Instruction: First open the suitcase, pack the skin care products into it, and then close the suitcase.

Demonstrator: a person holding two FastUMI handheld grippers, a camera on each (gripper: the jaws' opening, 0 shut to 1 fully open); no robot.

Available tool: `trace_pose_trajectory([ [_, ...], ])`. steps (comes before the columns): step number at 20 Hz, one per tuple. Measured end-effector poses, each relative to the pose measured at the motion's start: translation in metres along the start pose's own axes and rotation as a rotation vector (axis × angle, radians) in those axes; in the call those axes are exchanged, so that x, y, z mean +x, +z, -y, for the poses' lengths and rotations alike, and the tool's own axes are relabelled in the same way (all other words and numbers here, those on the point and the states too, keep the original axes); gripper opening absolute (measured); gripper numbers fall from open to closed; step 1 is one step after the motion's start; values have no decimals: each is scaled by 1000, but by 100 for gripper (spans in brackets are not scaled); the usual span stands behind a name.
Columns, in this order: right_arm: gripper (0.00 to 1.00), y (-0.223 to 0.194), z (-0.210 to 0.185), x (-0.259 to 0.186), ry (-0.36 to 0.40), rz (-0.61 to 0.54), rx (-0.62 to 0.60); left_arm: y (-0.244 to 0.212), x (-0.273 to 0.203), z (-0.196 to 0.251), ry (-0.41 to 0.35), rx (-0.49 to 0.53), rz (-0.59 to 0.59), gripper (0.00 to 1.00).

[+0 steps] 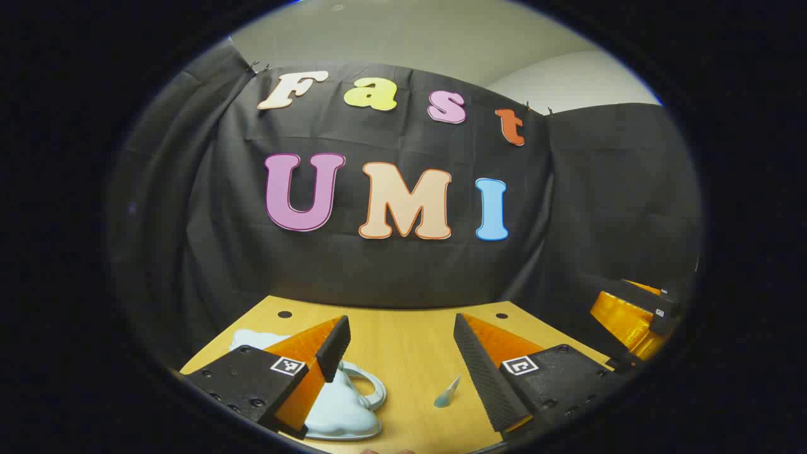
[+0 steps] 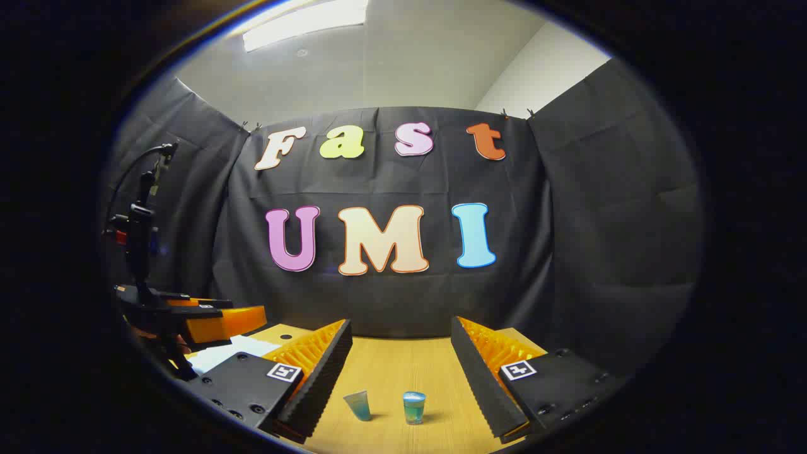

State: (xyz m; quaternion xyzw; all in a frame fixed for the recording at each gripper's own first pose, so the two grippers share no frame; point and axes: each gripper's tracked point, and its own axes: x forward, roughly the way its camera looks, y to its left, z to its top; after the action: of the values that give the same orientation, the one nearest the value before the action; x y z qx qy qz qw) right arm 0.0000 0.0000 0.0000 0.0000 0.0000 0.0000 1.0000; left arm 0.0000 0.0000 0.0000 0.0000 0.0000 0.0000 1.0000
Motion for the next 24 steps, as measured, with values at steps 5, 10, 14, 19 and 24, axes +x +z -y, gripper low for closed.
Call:
trace_pose_trajectory([
  [5,98,2,24,2,-22,-1,12,-18,6,6,28,5,-70,98],
  [10,98,1,43,9,-37,-7,46,-21,12,15,18,0,-90,98],
  [14,99,-2,56,17,-48,-10,77,-19,19,15,29,-14,-94,97],
  [19,99,-9,59,23,-48,-23,76,-29,30,8,53,-66,-134,97],
  [24,98,-25,43,29,7,-57,41,-58,53,-1,70,-111,-265,97],
])
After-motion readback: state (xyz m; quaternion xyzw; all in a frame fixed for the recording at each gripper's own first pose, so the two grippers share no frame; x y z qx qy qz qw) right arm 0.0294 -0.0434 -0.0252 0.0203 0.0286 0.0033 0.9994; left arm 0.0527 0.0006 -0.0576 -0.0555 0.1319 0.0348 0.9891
